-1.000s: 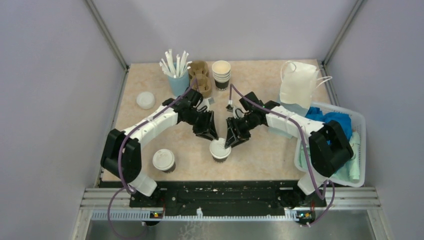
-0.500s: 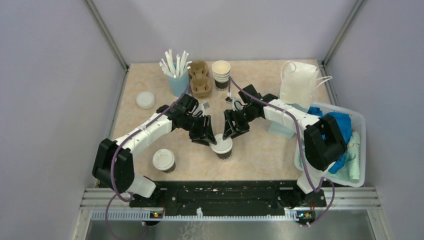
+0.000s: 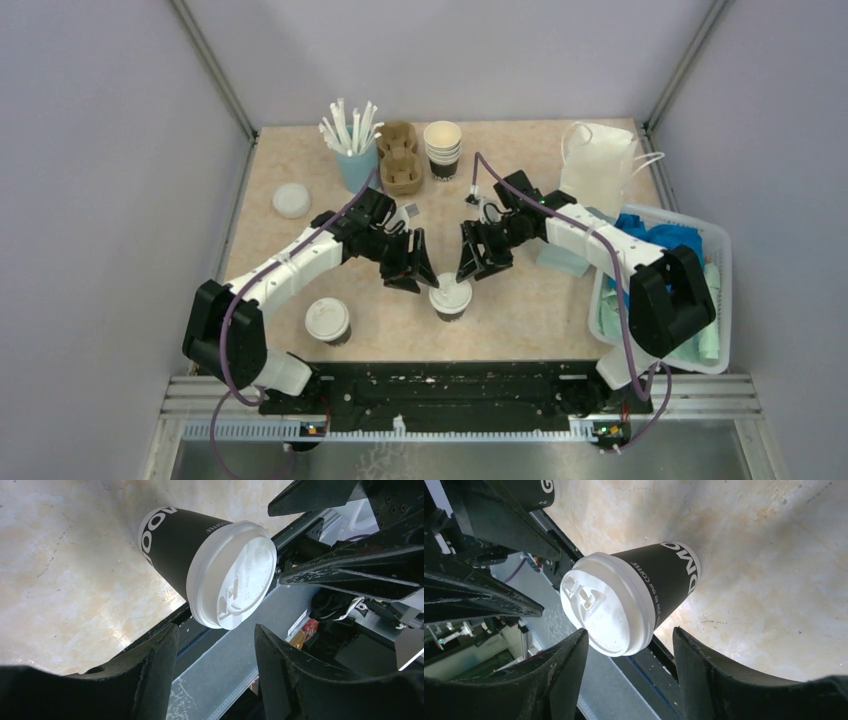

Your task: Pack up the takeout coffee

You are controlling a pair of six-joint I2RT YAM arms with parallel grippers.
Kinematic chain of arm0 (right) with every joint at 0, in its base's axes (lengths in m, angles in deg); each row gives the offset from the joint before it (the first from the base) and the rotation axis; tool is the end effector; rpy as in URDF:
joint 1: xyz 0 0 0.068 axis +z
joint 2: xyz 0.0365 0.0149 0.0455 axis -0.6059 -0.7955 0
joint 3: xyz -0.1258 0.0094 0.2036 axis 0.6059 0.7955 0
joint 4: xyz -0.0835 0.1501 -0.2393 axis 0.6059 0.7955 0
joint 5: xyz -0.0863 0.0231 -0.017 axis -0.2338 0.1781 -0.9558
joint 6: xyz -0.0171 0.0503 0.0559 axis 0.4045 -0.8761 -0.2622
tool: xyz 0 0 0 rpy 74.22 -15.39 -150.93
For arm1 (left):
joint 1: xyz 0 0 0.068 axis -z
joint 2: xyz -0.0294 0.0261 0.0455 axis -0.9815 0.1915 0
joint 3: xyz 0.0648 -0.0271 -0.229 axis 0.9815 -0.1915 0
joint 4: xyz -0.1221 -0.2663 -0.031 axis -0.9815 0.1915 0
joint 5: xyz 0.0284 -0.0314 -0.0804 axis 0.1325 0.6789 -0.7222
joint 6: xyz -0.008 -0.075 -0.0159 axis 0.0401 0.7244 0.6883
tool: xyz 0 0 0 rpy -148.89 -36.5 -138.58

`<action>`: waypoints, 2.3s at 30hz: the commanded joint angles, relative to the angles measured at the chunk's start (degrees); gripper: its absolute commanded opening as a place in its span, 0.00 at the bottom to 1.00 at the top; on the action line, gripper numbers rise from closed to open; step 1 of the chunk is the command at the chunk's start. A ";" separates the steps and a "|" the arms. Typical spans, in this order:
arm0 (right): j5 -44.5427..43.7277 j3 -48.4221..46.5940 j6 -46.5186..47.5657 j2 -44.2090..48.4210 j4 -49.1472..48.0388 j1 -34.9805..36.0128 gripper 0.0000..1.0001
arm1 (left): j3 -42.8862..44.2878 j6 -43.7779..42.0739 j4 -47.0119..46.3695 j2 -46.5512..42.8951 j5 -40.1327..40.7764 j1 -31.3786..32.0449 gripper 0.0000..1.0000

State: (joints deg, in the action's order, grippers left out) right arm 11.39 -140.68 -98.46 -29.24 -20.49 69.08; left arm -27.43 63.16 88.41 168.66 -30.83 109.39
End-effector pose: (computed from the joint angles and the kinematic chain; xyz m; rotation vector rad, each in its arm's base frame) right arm 0.2847 0.2244 0.1699 -0.5845 2.7490 1.1392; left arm 0.2674 -0.2023 0.1812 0.1626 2.8169 -1.1759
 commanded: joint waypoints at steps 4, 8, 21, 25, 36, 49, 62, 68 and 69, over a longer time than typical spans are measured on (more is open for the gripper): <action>1.94 1.86 -1.41 2.25 -3.15 -1.67 0.60 | -1.44 2.90 -1.85 -0.79 -3.48 0.09 0.58; 5.63 3.21 -1.77 1.52 -4.90 -1.58 0.60 | -1.35 3.30 -5.11 0.83 -5.20 0.08 0.55; 11.17 8.59 -4.61 3.47 -7.92 -0.41 0.48 | 10.12 -2.15 -4.56 13.06 -4.69 0.15 0.45; 10.70 8.53 -3.63 3.00 -6.74 0.63 0.48 | 16.26 -4.31 -2.45 17.09 -4.44 0.15 0.45; 9.15 6.62 -2.73 4.62 -4.69 0.32 0.57 | 21.40 -8.44 4.60 16.51 3.19 -0.90 0.78; 4.73 2.98 -3.19 2.40 -5.84 -4.25 0.60 | 9.23 -0.66 1.41 3.94 0.03 -4.73 0.55; 3.59 0.85 -3.48 -0.30 -6.59 -4.28 0.55 | -0.85 5.44 -6.86 2.94 -5.61 -3.63 0.44; 3.18 1.37 -3.23 -0.33 -6.60 -4.64 0.55 | -0.31 5.49 -8.16 5.34 -5.09 -3.54 0.40; 3.22 1.35 -3.35 -0.26 -6.80 -4.62 0.55 | -0.31 5.45 -8.30 5.55 -5.19 -3.59 0.40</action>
State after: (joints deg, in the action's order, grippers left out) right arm 14.78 -137.53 -102.55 -29.38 -26.35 65.22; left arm -28.91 68.47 82.77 172.92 -35.24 105.57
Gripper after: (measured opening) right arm 0.551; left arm 0.406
